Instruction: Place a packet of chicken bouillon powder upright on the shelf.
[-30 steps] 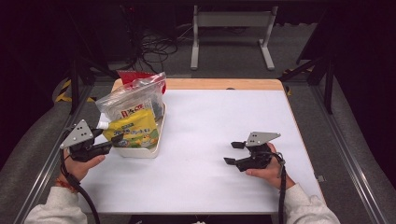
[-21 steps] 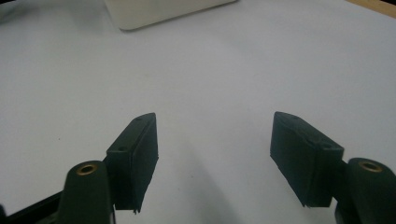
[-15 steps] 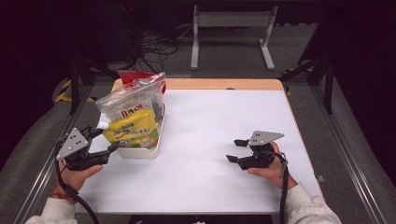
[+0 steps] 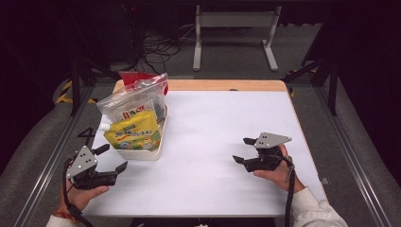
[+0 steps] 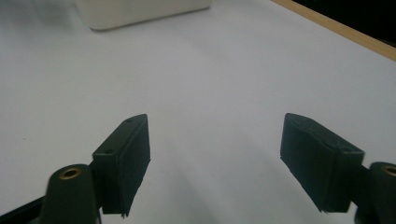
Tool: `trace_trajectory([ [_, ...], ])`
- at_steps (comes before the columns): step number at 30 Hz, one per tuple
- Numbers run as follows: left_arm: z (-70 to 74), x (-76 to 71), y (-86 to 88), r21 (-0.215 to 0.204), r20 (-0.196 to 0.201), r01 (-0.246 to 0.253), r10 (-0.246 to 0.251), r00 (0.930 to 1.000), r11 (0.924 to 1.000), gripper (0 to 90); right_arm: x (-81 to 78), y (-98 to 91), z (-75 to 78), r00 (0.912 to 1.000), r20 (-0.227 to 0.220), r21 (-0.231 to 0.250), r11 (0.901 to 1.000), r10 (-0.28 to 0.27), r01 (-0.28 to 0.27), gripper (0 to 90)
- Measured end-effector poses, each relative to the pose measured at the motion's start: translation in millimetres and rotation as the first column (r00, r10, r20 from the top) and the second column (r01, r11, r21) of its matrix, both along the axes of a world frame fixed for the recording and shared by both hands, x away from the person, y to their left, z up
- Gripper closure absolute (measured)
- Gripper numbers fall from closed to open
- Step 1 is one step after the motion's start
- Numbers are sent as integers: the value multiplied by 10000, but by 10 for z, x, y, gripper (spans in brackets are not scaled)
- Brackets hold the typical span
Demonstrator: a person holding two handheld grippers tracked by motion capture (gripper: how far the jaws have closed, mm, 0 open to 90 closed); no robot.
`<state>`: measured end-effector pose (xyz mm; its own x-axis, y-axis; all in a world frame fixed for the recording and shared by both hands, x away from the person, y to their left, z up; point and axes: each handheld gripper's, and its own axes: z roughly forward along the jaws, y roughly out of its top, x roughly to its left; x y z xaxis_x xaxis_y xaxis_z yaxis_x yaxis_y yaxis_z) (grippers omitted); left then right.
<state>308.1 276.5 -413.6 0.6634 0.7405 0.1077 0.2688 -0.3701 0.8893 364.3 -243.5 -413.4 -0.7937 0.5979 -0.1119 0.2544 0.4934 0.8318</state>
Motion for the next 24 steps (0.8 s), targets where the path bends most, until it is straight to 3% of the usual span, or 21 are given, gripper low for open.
trace_trajectory([
  [4, -92, -7, -78, 72, -89, -6, 6, 10000, 10000, 130, -27, -35, -11, 9990, 312, -170, 9993, -320, 326, 188],
  [7, -165, -4, -143, 354, -229, 14, -6, 9997, 9994, 119, -46, -48, -20, 9978, 489, -274, 9986, -438, 452, 184],
  [15, -267, -18, -219, 26, -846, 269, -265, 9961, 9996, 94, -88, -71, -101, 9968, 595, -626, 9964, -543, 580, 146],
  [24, -356, -61, -403, 209, -1234, 845, -813, 9890, 9962, 70, -144, -153, -154, 9958, 526, -541, 9955, -745, 773, 116],
])
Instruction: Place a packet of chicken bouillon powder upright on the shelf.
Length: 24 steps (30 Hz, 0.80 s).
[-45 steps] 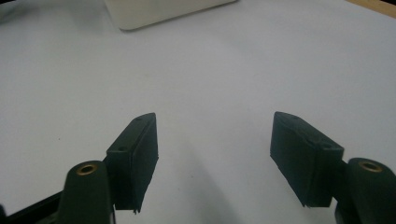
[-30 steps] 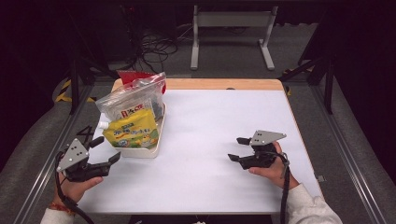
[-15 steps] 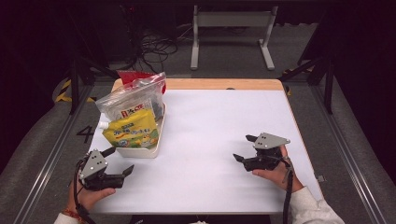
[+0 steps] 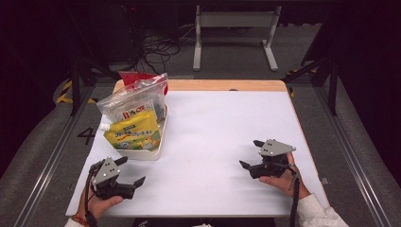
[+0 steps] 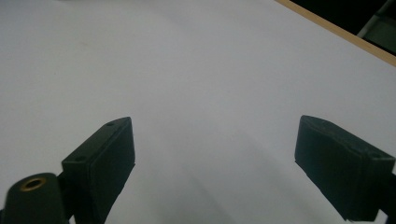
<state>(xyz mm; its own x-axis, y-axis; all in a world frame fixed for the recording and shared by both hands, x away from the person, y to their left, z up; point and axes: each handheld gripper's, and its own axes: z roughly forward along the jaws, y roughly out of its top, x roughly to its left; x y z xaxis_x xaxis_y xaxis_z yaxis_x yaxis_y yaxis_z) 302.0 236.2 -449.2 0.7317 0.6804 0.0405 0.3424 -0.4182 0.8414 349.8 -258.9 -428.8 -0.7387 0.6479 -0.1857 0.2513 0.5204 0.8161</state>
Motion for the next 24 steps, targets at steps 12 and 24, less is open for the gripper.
trace_trajectory([
  [12, -69, 22, -112, 300, -181, 367, -361, 9992, 9989, 58, -123, -144, -87, 9999, -37, -58, 9999, -119, 119, 88],
  [24, -85, 54, -101, 318, -145, 418, -414, 9990, 9986, 61, -202, -180, -145, 9992, 66, -395, 9984, -395, 397, 93],
])
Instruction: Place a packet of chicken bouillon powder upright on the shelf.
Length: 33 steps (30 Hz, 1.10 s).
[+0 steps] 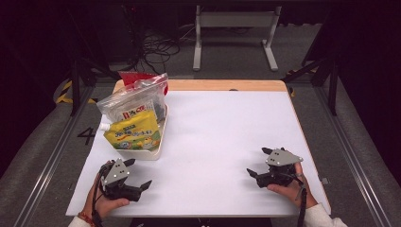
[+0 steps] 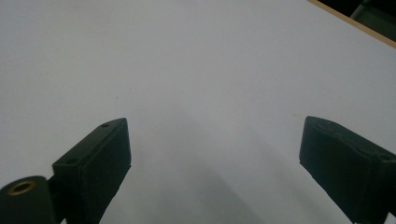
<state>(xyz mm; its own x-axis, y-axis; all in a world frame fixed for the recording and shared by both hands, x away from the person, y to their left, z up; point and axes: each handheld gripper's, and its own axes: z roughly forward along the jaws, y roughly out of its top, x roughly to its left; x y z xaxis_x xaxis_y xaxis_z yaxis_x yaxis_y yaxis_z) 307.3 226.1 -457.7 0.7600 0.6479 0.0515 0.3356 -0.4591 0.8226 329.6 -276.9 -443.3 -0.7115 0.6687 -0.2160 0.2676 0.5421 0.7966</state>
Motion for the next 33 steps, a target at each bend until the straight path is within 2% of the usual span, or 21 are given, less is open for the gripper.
trace_trajectory([
  [1, -10, 17, 15, -92, -151, -52, 50, 9999, 9999, 61, 0, 0, 0, 10000, 0, 0, 10000, 0, 0, 93],
  [3, -21, 34, 23, -56, -208, -139, 138, 9997, 9999, 61, -5, -2, -5, 10000, 63, -105, 9999, 26, -25, 93],
  [10, -15, 30, -5, 201, -80, -29, 31, 10000, 9998, 62, 19, -8, -37, 10000, -5, -85, 9999, 56, -56, 96],
  [14, -12, 33, 9, 97, -135, -88, 90, 9999, 9999, 62, 18, 7, -26, 9999, 82, -156, 9998, 88, -87, 99],
  [20, -17, 38, 0, 169, -238, -13, 17, 9997, 9999, 67, 22, 11, -18, 9999, 66, -210, 9997, 99, -97, 106],
  [33, -9, 42, -7, 187, -175, -16, 19, 9998, 9998, 68, 33, -2, -22, 10000, 52, -183, 9998, 81, -80, 106],
])
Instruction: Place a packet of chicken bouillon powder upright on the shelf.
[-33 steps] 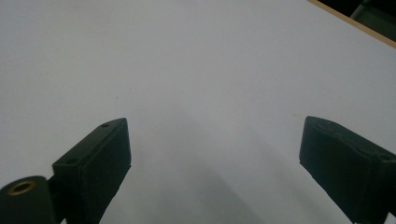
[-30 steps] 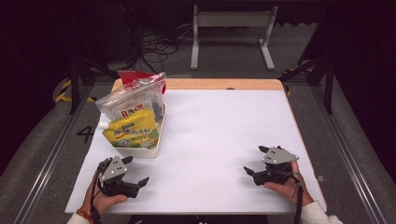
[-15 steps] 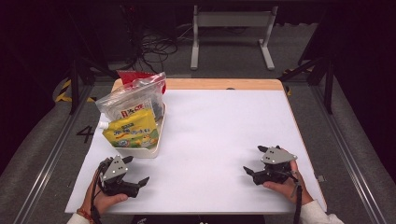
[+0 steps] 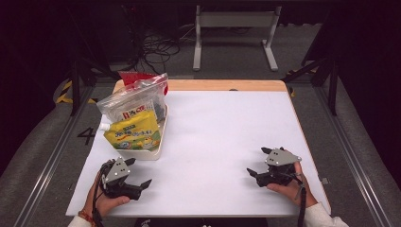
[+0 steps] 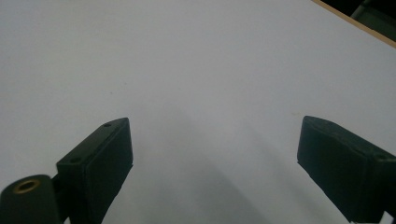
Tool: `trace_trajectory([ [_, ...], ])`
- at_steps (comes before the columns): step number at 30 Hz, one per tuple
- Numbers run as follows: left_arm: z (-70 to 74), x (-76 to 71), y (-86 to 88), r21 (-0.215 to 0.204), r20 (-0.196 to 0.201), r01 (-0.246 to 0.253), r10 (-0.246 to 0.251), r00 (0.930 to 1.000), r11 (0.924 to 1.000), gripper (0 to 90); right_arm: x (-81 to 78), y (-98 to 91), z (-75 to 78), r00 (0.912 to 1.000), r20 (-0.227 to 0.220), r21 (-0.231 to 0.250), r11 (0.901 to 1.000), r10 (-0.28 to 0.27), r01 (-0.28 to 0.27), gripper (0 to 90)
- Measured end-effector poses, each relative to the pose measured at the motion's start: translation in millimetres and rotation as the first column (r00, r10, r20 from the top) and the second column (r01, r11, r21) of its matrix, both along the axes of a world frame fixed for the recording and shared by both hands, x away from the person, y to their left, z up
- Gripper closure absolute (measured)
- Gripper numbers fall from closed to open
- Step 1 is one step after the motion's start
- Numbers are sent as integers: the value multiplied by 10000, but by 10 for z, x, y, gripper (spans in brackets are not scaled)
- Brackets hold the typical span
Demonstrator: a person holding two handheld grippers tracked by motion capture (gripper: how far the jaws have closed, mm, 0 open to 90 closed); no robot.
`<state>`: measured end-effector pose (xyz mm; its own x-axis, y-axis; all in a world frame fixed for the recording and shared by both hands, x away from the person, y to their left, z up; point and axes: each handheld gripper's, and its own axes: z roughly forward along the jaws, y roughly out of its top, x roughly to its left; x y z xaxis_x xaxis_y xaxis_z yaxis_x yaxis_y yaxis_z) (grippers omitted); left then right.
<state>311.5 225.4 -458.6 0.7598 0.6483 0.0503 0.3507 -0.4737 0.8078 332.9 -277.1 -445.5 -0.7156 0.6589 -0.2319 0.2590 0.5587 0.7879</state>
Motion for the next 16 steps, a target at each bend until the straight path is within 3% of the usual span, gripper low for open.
trace_trajectory([
  [16, 17, 3, -39, -79, 242, 227, -225, 9995, 9997, 68, -12, -52, 27, 9997, 132, 31, 9997, -223, 222, 104],
])
